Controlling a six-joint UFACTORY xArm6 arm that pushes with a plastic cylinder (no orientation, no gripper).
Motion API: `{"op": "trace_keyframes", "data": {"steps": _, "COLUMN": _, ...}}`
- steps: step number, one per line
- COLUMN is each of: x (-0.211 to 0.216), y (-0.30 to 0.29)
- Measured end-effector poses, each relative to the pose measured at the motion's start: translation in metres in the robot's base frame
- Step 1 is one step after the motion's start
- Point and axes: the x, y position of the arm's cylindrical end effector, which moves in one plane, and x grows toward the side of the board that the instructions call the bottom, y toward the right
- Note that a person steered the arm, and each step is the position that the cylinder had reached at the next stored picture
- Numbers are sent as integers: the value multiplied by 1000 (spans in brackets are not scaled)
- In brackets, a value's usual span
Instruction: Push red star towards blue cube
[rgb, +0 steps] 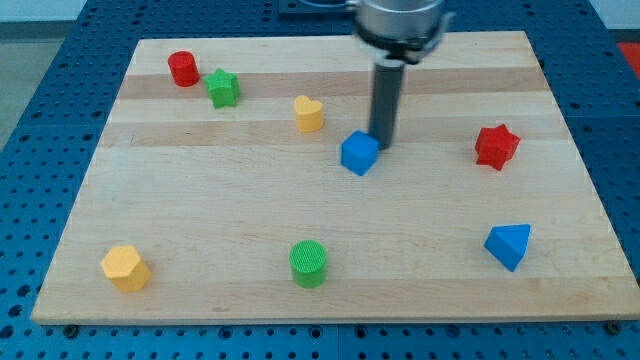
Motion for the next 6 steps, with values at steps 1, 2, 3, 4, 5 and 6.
{"op": "trace_keyframes", "data": {"steps": 1, "x": 7, "y": 63}}
{"op": "trace_keyframes", "data": {"steps": 2, "x": -16, "y": 184}}
{"op": "trace_keyframes", "data": {"steps": 3, "x": -25, "y": 203}}
{"op": "trace_keyframes", "data": {"steps": 4, "x": -23, "y": 228}}
{"op": "trace_keyframes", "data": {"steps": 5, "x": 34, "y": 229}}
{"op": "trace_keyframes", "data": {"steps": 6, "x": 34, "y": 179}}
